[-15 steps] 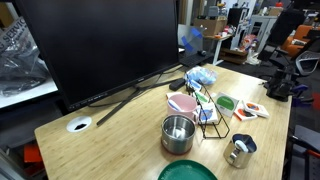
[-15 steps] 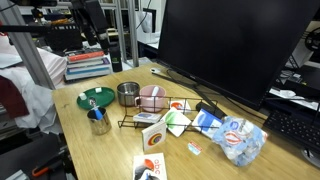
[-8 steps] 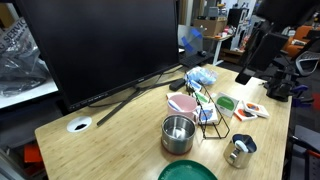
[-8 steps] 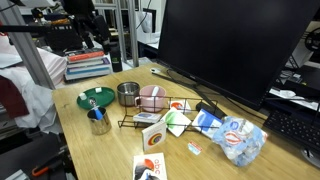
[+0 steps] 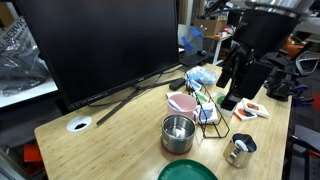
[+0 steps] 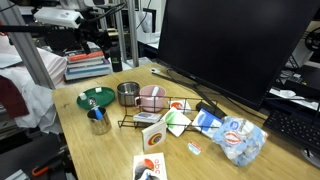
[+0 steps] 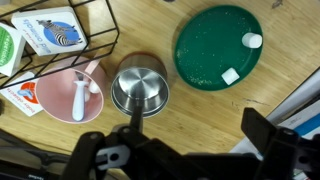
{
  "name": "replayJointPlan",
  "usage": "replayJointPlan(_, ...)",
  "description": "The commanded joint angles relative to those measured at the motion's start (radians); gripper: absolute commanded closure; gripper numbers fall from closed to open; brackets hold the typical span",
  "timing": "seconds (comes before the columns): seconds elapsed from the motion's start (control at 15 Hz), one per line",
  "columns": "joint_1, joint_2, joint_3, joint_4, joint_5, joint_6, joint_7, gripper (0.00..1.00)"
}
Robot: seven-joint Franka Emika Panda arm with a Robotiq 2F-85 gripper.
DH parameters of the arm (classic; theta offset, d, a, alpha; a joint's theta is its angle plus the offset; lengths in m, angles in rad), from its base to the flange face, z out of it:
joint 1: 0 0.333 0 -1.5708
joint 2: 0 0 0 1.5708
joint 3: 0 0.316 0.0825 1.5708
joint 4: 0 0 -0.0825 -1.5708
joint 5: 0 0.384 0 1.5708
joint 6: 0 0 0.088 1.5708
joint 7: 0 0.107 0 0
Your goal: Move the green plate to the right of the black book rack
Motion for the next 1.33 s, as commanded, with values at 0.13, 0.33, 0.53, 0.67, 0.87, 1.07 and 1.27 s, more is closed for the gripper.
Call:
replayJointPlan(0.13,-0.005,0.0,0.005,0.002,0.002,-0.002,-0.004,0.0)
replayJointPlan(0.33,-0.018,0.041,0.021,0.0,-0.028,0.034,0.03,0.0)
replayJointPlan(0.53,-0.009,0.133,0.032,-0.006,-0.016,0.079,0.03,0.0)
replayJointPlan(0.67,-0.006,0.217,0.044,-0.007,-0.008,0.114,0.034,0.0)
replayJointPlan(0.87,-0.004,0.342,0.06,0.006,0.035,0.158,0.016,0.0)
replayJointPlan(1.07,-0.012,0.421,0.07,0.007,0.008,0.202,0.075,0.0)
replayJointPlan(1.27,-0.017,0.427,0.075,-0.001,0.003,0.2,0.064,0.0)
